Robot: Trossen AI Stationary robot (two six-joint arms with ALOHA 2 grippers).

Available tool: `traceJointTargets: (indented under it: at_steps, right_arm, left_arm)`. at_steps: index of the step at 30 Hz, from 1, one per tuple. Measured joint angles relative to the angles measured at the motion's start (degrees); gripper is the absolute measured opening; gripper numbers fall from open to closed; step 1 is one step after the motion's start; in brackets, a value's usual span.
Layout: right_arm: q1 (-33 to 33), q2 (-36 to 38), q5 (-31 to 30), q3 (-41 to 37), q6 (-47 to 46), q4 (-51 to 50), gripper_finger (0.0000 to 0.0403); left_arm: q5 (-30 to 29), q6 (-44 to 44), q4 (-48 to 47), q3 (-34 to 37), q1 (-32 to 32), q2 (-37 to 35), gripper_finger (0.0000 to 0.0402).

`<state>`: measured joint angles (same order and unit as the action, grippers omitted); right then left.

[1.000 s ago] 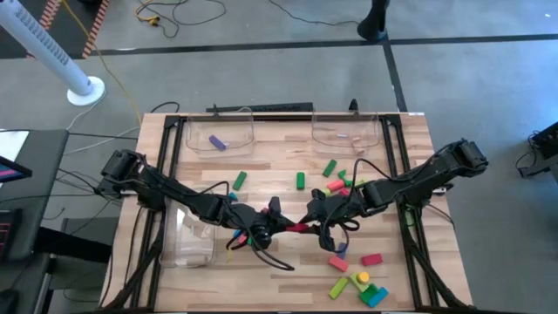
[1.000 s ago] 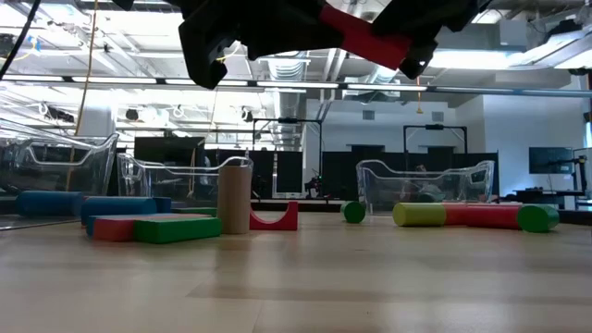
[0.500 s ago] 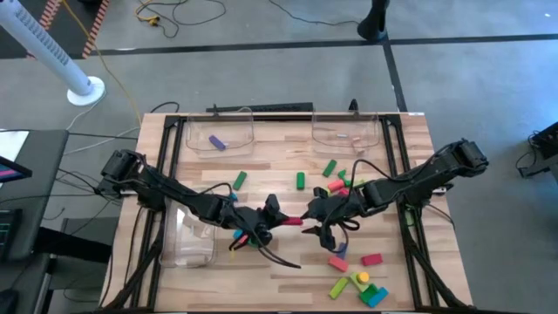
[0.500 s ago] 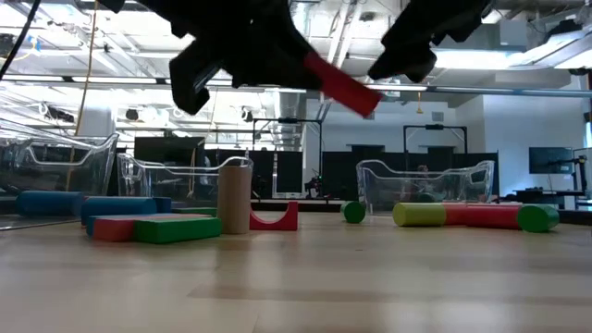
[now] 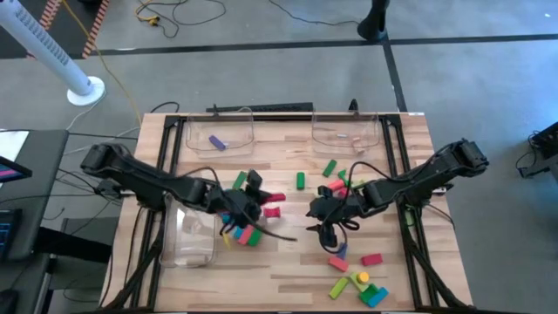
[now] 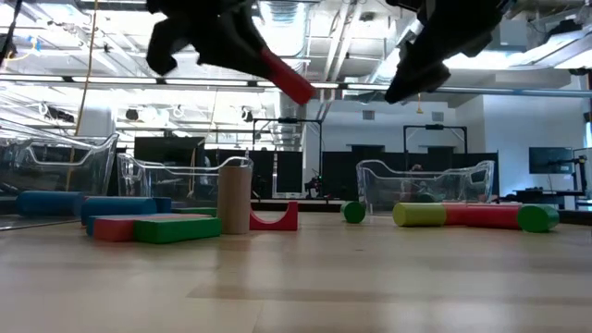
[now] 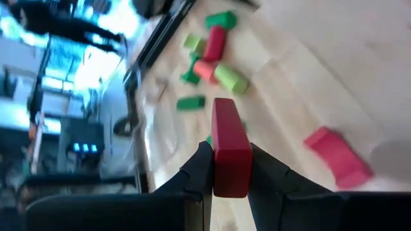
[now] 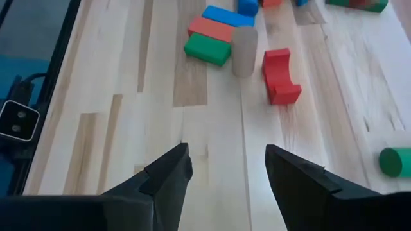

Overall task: Sort blocks by size
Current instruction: Put the red rectangular block into the top left transparent bin

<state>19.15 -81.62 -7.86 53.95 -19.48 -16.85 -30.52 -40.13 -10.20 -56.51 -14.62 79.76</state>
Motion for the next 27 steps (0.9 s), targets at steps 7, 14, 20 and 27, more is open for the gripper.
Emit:
traceJointTargets:
  at_steps: [7, 14, 20, 27]
  right_arm:
    - [1.5, 0.0, 0.0, 0.0, -1.0, -0.8, 0.0235]
    - [2.8, 0.0, -0.7, 0.0, -1.7, -1.2, 0.0235]
    - [3.9, 0.0, -1.6, 0.0, -1.7, -1.2, 0.0235]
    - [4.2, 0.0, -1.6, 0.0, -1.9, -1.2, 0.0235]
  left_arm:
    - [-1.9, 8.4, -11.0, 0.0, 5.0, -9.3, 0.0063]
    - [-3.0, 15.6, -17.4, 0.0, 13.7, -16.1, 0.0063]
    - [-2.5, 21.2, -23.4, 0.0, 23.5, -17.6, 0.0063]
    - [1.8, 22.8, -25.5, 1.0, 34.1, -17.4, 0.0063]
